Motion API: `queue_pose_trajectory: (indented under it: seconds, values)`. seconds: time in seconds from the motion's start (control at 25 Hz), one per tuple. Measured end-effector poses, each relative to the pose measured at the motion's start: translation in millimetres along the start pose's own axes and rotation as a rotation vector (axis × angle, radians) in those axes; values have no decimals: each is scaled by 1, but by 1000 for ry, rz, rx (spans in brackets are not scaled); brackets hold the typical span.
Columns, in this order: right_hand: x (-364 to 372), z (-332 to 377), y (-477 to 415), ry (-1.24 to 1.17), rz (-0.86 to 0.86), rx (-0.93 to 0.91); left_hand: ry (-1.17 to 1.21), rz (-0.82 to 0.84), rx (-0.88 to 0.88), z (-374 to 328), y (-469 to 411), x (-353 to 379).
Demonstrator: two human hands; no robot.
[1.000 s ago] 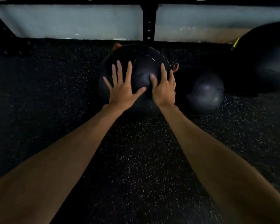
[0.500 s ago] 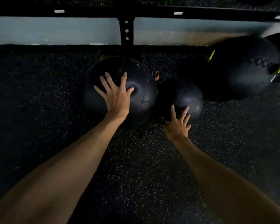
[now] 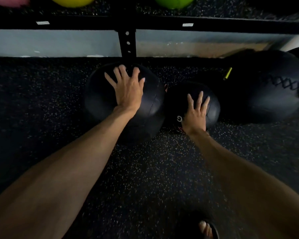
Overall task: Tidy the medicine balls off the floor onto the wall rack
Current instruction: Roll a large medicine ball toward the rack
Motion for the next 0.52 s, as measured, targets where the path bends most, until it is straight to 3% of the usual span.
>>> queue_pose_trajectory:
  seconds: [0.2, 0.36, 0.52]
  values:
    - [-15, 16, -72, -88, 46, -33, -12, 91, 80, -5, -42, 22]
    - [-20, 17, -79, -84, 134, -14, 30, 385, 96, 1, -57, 40]
    - [-57, 25, -22, -174, 138, 38, 151, 323, 76, -6, 5, -5]
Point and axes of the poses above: each hand's wrist, its own y-axis away from the middle knuckle, its own x-axis out of the palm, z = x × y, the point moved 10 cm from there along -y, towards the middle knuckle, and after that the axes turned 8 degrees about x, right-handed, at the moved point
